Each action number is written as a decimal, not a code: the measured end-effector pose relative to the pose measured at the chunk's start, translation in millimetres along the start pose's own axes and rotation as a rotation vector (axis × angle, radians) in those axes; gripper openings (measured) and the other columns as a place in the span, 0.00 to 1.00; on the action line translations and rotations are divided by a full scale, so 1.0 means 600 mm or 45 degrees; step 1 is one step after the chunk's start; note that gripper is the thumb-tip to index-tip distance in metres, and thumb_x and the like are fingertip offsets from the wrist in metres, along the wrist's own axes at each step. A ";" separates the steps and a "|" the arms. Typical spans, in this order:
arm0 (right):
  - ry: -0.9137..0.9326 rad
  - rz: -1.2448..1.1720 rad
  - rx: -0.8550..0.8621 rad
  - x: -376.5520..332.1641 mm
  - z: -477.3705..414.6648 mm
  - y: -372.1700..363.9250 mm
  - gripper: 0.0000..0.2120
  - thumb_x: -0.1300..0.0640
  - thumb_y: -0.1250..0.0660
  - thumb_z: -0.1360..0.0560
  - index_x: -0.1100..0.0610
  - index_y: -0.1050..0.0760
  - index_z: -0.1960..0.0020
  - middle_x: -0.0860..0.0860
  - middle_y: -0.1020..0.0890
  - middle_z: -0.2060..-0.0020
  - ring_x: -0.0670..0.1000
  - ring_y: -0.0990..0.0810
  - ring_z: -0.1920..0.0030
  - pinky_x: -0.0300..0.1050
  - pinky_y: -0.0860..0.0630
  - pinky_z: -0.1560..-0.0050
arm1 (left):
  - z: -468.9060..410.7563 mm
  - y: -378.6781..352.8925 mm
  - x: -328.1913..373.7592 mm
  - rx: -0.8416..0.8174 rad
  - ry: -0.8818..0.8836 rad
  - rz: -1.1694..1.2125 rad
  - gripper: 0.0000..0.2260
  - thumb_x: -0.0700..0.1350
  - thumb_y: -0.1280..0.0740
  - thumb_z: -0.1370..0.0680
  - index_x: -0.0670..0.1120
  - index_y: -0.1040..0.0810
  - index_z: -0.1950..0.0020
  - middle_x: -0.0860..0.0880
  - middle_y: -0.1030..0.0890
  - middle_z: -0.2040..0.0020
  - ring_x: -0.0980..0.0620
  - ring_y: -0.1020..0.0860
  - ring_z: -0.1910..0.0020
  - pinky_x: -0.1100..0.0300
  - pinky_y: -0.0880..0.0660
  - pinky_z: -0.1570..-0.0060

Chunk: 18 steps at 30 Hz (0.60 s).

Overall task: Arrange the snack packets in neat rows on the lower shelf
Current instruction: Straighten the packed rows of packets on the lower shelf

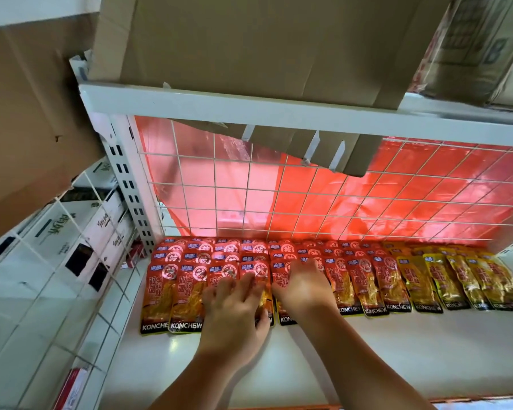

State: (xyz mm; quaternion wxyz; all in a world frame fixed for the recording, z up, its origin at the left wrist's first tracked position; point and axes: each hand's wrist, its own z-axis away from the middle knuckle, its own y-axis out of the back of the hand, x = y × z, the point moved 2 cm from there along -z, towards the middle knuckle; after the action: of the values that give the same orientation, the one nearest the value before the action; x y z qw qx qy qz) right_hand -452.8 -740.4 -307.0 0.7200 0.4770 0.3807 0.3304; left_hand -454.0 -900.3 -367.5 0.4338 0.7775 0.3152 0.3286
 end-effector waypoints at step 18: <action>0.031 -0.108 0.062 0.024 0.008 0.027 0.19 0.38 0.33 0.24 0.51 0.27 0.44 0.52 0.25 0.48 0.52 0.23 0.53 0.47 0.25 0.53 | 0.001 0.008 0.003 0.012 -0.016 0.017 0.21 0.57 0.33 0.26 0.53 0.20 0.33 0.52 0.22 0.33 0.44 0.27 0.39 0.41 0.32 0.39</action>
State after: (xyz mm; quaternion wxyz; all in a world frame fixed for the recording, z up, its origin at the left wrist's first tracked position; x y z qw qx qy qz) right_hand -443.1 -725.1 -294.2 0.7170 0.4737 0.4170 0.2961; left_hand -451.3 -901.3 -363.0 0.4297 0.7838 0.3089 0.3250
